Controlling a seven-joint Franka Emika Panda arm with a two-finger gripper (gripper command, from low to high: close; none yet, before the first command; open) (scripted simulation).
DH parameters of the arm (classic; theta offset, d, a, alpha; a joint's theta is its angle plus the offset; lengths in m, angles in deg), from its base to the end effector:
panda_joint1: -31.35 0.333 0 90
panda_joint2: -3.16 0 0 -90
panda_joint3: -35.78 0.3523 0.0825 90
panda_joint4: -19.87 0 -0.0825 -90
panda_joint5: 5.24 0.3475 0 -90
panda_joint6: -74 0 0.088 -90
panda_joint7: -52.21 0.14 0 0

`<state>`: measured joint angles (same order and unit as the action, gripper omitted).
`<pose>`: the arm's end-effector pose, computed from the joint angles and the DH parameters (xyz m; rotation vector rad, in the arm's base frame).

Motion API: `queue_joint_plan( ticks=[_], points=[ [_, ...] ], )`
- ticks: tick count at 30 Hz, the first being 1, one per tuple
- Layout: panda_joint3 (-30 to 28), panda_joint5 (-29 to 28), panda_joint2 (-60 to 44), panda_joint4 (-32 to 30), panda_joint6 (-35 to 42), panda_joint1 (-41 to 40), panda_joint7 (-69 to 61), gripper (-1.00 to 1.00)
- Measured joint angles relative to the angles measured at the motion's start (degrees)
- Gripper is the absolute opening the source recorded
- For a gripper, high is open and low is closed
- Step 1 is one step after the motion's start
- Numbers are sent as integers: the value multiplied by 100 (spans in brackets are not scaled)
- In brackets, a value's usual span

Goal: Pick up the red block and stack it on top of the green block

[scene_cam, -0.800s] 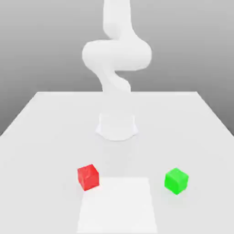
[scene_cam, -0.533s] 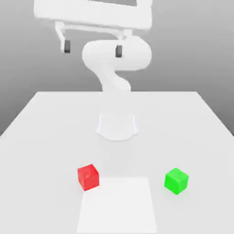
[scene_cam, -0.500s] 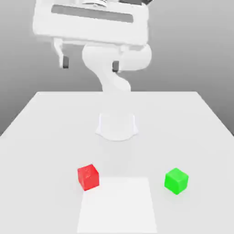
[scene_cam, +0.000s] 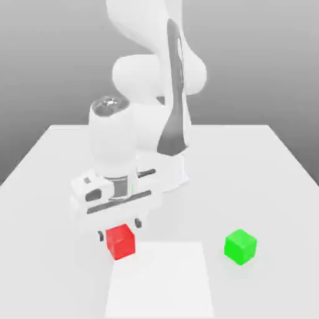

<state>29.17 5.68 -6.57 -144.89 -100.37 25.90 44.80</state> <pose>0.3319 -0.0875 0.1887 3.1123 -0.4214 0.0011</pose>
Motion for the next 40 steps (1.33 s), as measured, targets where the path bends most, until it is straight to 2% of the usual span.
queue_joint_plan(
  ticks=[1,8,11,15,18,29,32,36,37,40],
  points=[
    [139,72,-113,17,-96,-123,-56,-100],
    [134,57,-94,14,-69,-123,-41,-100],
    [-236,-515,416,-73,349,98,376,-100],
    [-294,-1220,1244,-194,1042,-64,871,-100],
    [63,-1252,1530,-139,1376,186,1428,-100],
    [2024,-673,1766,380,2114,1896,4203,-100],
    [2153,-884,1364,442,1779,1993,4596,-100],
    [1999,-1461,588,479,1066,2046,5041,-100],
    [1953,-1579,450,483,938,2069,5127,100],
    [1953,-1579,450,483,938,2068,5127,100]
  ],
)
